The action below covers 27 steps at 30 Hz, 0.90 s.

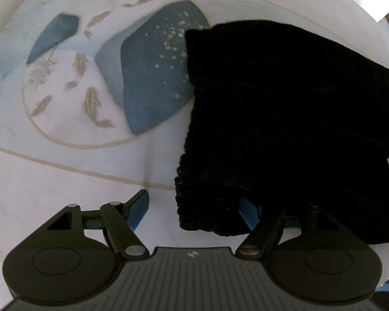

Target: Fold clothes

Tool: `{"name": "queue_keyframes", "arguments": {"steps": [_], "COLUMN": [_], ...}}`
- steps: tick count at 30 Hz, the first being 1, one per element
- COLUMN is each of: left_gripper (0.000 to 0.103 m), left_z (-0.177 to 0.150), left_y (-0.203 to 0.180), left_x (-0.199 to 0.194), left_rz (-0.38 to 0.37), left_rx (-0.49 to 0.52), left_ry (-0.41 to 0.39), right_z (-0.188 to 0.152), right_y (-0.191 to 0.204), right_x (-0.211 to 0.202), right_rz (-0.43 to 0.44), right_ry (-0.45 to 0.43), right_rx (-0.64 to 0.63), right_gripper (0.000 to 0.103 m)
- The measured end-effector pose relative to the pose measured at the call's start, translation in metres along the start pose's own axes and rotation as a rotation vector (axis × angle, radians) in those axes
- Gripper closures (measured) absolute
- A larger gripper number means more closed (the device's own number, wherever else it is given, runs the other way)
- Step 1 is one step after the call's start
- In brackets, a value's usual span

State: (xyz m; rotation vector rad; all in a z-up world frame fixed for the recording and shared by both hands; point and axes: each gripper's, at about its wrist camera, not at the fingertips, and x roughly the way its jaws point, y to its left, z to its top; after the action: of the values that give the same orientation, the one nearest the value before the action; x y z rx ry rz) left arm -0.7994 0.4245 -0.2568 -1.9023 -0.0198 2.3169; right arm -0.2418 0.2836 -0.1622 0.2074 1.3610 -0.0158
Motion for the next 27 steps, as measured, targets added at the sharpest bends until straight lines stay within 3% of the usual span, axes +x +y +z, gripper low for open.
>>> {"name": "queue_keyframes", "arguments": {"steps": [6, 12, 15, 20, 27], "left_gripper": [0.029, 0.029, 0.029, 0.028, 0.028], "left_z": [-0.005, -0.011, -0.011, -0.011, -0.001], "left_y": [-0.008, -0.003, 0.001, 0.000, -0.013], "left_x": [-0.003, -0.006, -0.008, -0.008, 0.010], "left_rz": [-0.012, -0.025, -0.040, -0.104, -0.043], "left_rx": [0.039, 0.041, 0.033, 0.069, 0.105], "left_ry": [0.020, 0.051, 0.038, -0.007, -0.088], "right_z": [-0.021, -0.022, -0.019, -0.010, -0.021], "right_y": [-0.016, 0.015, 0.045, 0.100, 0.215], "right_x": [0.036, 0.029, 0.012, -0.008, 0.012], "right_rz": [-0.114, -0.106, -0.007, 0.093, 0.258], "right_ry": [0.115, 0.173, 0.175, 0.120, 0.143], "right_rx": [-0.014, -0.290, -0.431, -0.555, -0.790], "right_gripper": [0.000, 0.000, 0.000, 0.000, 0.000]}}
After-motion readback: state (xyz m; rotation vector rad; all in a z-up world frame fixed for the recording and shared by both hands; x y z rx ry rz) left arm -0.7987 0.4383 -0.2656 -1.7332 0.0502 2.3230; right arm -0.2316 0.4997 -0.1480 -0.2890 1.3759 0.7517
